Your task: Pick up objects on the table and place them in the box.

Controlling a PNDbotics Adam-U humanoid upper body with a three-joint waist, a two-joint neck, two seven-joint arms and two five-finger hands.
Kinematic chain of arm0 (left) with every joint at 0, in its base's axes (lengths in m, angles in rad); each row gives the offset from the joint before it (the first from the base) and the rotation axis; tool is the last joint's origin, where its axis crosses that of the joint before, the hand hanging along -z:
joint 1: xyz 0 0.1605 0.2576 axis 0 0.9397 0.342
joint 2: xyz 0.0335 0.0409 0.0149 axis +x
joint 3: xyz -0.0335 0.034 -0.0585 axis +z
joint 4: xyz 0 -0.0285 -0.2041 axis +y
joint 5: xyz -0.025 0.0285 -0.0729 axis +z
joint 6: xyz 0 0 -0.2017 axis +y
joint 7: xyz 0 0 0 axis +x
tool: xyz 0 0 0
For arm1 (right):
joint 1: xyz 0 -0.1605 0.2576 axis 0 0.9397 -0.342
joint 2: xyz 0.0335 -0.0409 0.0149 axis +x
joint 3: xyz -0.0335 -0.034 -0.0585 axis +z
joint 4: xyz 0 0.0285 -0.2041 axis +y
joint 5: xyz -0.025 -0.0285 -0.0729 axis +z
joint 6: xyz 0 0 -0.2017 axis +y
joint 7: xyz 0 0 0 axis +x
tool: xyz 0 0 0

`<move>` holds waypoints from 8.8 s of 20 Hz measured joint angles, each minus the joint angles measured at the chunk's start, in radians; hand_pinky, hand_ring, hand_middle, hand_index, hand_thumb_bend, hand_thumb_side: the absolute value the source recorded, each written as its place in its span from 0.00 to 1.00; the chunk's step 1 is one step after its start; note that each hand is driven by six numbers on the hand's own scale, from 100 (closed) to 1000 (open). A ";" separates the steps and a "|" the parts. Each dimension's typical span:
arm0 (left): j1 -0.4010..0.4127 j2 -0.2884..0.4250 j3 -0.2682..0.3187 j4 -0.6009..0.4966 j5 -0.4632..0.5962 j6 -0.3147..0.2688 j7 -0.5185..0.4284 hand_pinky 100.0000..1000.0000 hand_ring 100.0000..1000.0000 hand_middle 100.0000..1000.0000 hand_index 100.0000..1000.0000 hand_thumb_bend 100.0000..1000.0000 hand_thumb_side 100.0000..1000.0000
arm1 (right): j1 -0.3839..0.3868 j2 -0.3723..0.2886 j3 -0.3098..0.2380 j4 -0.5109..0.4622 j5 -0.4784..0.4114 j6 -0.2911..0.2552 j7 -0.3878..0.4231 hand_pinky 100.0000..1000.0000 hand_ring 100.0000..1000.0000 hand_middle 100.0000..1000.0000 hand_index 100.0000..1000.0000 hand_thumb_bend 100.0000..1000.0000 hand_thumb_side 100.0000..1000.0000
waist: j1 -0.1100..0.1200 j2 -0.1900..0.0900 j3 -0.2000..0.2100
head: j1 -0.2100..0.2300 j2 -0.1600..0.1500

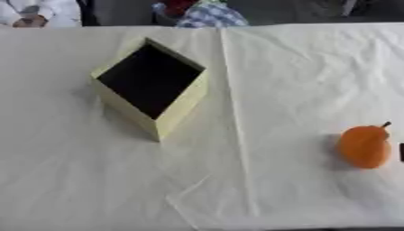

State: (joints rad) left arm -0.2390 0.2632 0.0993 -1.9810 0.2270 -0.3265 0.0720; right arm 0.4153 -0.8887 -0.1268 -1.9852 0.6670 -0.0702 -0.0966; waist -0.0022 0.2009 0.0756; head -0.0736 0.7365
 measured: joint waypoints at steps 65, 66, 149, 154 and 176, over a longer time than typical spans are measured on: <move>0.000 0.000 -0.017 0.000 0.002 0.013 -0.029 0.69 0.77 0.77 0.70 0.00 0.74 | -0.232 -0.279 0.122 0.000 -0.466 0.232 0.432 0.75 0.83 0.72 0.87 0.27 0.00 | 0.001 0.011 0.024 | -0.038 0.000; 0.000 0.000 -0.017 0.000 0.002 0.014 -0.030 0.69 0.77 0.77 0.70 0.00 0.74 | -0.232 -0.279 0.127 0.000 -0.467 0.242 0.438 0.76 0.84 0.72 0.87 0.26 0.00 | 0.001 0.012 0.025 | -0.039 -0.001; -0.158 -0.019 -0.079 0.000 0.105 0.007 -0.100 0.69 0.77 0.77 0.70 0.00 0.71 | -1.456 0.125 0.445 0.173 -0.065 0.239 0.519 0.04 0.45 0.35 0.41 0.07 0.00 | -0.034 0.070 0.206 | -0.275 -0.055; -0.206 -0.021 -0.095 0.000 0.143 -0.009 -0.122 0.69 0.77 0.77 0.71 0.00 0.70 | -1.502 0.224 0.478 0.303 -0.006 0.199 0.484 0.03 0.45 0.35 0.41 0.05 0.00 | -0.049 0.090 0.244 | -0.301 -0.068; -0.269 -0.037 -0.116 0.000 0.212 -0.030 -0.181 0.69 0.77 0.77 0.71 0.00 0.70 | -1.453 0.435 0.599 0.519 0.117 0.112 0.461 0.10 0.47 0.37 0.43 0.00 0.00 | -0.074 0.126 0.295 | -0.361 -0.097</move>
State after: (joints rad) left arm -0.5077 0.2261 -0.0165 -1.9812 0.4394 -0.3562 -0.1093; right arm -1.0375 -0.4535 0.4721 -1.4661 0.7839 0.0423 0.3644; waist -0.0762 0.3271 0.3711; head -0.4347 0.6393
